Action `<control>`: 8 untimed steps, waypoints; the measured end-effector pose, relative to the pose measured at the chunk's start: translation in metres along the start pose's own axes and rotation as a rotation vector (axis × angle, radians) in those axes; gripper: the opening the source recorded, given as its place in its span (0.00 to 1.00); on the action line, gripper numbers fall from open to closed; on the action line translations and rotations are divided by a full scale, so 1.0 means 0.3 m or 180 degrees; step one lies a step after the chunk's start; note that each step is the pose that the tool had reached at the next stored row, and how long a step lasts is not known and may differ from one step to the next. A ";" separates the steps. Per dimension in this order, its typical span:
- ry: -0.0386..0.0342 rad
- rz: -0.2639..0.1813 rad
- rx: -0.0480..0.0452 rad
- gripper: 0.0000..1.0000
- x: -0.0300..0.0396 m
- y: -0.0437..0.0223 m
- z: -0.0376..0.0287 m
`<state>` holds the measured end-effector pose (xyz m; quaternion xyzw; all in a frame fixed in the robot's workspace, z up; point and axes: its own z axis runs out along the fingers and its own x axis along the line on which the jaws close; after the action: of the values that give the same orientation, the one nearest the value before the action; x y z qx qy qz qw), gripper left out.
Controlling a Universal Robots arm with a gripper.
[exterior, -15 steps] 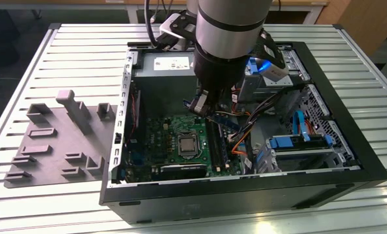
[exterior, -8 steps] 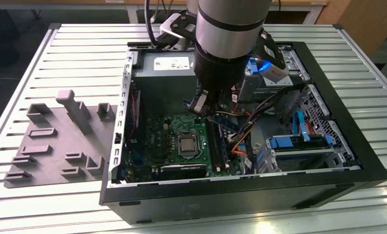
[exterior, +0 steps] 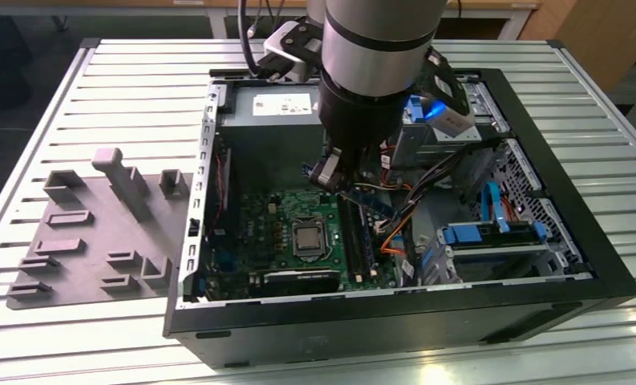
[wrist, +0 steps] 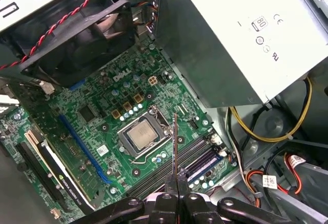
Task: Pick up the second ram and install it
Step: 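Insert the second ram into the second slot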
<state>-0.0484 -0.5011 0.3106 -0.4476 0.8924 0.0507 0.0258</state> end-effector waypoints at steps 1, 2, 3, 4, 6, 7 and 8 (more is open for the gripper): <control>-0.0001 0.0012 0.0001 0.12 0.000 0.000 0.000; -0.0002 0.0027 0.0002 0.12 0.000 0.000 0.000; -0.0003 0.0044 0.0004 0.12 0.000 0.000 0.000; -0.0004 0.0064 0.0006 0.12 0.000 0.000 0.000; -0.0007 0.0105 0.0010 0.12 0.000 0.000 0.000; -0.0008 0.0125 0.0011 0.12 0.000 0.000 0.000; -0.0010 0.0145 0.0013 0.12 0.000 0.000 0.000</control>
<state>-0.0484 -0.5011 0.3105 -0.4269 0.9025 0.0501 0.0270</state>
